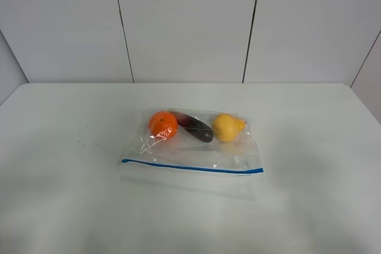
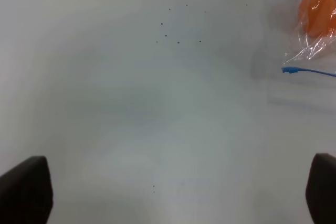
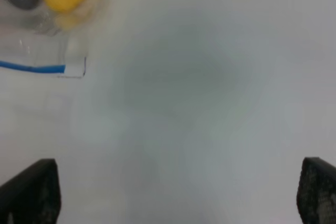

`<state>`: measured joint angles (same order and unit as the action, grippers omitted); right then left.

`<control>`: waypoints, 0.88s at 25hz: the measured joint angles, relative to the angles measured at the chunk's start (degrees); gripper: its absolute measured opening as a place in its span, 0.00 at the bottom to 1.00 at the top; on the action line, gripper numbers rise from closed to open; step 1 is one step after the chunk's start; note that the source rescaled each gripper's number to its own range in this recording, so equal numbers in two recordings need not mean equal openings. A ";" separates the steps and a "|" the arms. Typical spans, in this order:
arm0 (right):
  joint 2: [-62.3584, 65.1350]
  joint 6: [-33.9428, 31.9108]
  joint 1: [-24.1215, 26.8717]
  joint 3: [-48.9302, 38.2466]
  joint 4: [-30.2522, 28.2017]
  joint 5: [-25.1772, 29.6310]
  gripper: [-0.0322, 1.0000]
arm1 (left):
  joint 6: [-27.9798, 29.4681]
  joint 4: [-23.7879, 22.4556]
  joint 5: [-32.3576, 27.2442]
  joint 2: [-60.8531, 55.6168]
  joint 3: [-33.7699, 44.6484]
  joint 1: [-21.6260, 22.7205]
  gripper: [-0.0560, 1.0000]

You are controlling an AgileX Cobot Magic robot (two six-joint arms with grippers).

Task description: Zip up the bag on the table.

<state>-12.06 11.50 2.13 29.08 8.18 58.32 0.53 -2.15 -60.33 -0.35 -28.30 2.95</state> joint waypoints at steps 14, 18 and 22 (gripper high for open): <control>12.21 -4.86 0.00 -0.42 -4.05 0.40 1.00 | 0.00 0.00 0.00 0.00 0.00 0.00 1.00; 12.27 -6.05 0.00 -0.52 -4.88 0.40 1.00 | 0.00 0.00 0.00 0.00 0.00 0.00 1.00; 12.27 -6.20 0.00 -0.52 -4.89 0.40 1.00 | 0.00 -0.04 0.00 0.00 0.00 0.00 1.00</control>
<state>0.21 5.30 2.13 28.56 3.28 58.71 0.53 -2.19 -60.33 -0.35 -28.30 2.95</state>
